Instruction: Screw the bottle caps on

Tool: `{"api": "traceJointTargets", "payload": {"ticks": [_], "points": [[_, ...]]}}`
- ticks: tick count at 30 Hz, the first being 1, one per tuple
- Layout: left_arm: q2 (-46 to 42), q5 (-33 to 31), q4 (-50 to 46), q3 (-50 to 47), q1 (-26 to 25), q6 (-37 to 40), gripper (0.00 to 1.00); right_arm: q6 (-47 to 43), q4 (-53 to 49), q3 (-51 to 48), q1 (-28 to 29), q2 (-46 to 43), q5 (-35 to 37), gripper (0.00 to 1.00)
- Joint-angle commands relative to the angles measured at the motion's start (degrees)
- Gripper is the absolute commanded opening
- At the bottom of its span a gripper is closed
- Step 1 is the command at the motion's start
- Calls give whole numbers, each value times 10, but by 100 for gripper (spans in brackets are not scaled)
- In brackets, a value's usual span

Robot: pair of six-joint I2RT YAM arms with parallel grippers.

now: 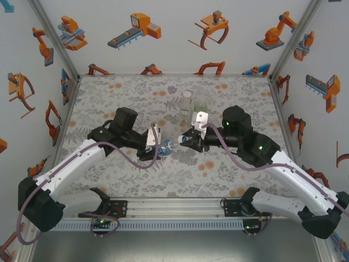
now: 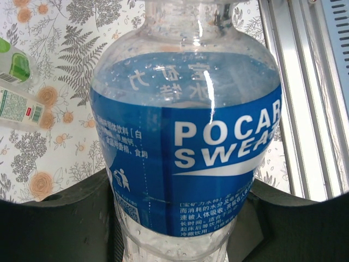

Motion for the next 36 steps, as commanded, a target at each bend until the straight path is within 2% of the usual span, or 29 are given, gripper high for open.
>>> {"api": "traceJointTargets", "payload": {"ticks": [1,20,36], "points": [[-9,15,-12,5,-4,16,0,-30,-14,25,13,13,-34,17],[-8,15,-14,8,-6,14,0,-39,-27,44,31,46,-40,17],[-7,15,-16,9,-7,12,0,-107,-104,85,35,79,-47,15]]}}
